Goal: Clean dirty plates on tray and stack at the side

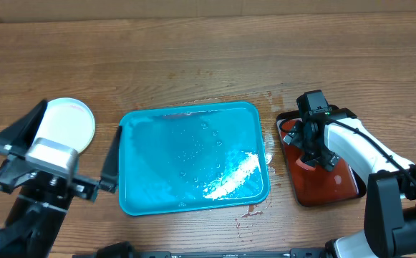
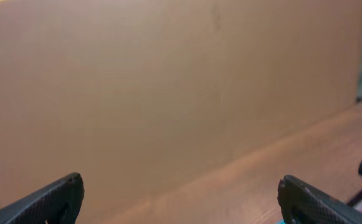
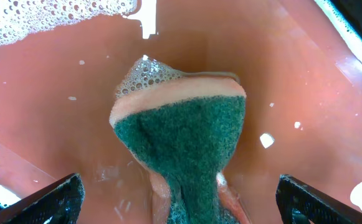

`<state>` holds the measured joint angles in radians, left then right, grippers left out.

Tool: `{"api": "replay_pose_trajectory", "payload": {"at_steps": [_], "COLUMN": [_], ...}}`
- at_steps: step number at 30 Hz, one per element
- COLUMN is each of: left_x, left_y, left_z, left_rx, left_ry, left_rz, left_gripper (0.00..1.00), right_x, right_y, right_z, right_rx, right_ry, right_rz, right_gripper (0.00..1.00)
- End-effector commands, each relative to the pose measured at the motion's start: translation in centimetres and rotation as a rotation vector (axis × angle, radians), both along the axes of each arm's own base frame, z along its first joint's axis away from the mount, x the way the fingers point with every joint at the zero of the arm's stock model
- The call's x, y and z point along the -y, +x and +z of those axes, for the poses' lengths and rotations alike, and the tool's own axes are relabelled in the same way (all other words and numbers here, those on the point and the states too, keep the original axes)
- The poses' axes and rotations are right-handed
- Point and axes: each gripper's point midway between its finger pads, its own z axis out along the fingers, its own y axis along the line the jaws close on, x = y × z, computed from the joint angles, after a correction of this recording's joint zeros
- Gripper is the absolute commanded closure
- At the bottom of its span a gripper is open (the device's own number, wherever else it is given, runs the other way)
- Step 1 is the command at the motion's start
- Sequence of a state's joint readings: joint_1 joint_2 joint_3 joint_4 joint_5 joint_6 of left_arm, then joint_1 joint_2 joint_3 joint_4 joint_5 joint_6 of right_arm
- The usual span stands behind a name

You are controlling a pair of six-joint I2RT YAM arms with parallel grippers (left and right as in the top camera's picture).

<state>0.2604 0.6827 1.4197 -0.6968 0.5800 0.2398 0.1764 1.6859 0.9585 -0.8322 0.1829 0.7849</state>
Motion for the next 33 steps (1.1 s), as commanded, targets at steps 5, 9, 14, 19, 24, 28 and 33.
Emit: {"api": "replay_pose_trajectory", "payload": {"at_steps": [5, 9, 14, 19, 24, 28, 33], "left_x": [1.2, 0.9, 0.6, 0.8, 1.1, 1.1, 1.0], "left_y": [-0.2, -1.2, -1.7, -1.4, -1.4, -0.4, 0.9], "left_z": [-0.2, -2.0, -6.4, -11.2, -14.3, -16.0, -18.6], "left_rx": [0.254, 0.389, 0.454, 0.428, 0.417, 0.389, 0.347], "left_ry": [0.056, 0.066, 0.064, 0.047, 0.044, 0.042, 0.035], "left_rz": [-0.042, -0.015, 0.008, -0.002, -0.016, -0.019, -0.022], "left_gripper": [0.00, 0.00, 0.00, 0.00, 0.00, 0.00, 0.00], "right_x": [0.1, 0.1, 0.1, 0.1, 0.1, 0.1, 0.1], "right_y": [0.0, 0.0, 0.0, 0.0, 0.0, 0.0, 0.0], "right_z": [0.1, 0.1, 0.1, 0.1, 0.1, 0.1, 0.1], "right_rx": [0.003, 0.003, 0.003, 0.003, 0.003, 0.003, 0.003], "right_ry": [-0.001, -0.001, -0.001, -0.001, -0.001, -0.001, -0.001], "right_rz": [-0.003, -0.003, -0.003, -0.003, -0.003, -0.003, -0.003], "right_gripper": [0.00, 0.00, 0.00, 0.00, 0.00, 0.00, 0.00]}}
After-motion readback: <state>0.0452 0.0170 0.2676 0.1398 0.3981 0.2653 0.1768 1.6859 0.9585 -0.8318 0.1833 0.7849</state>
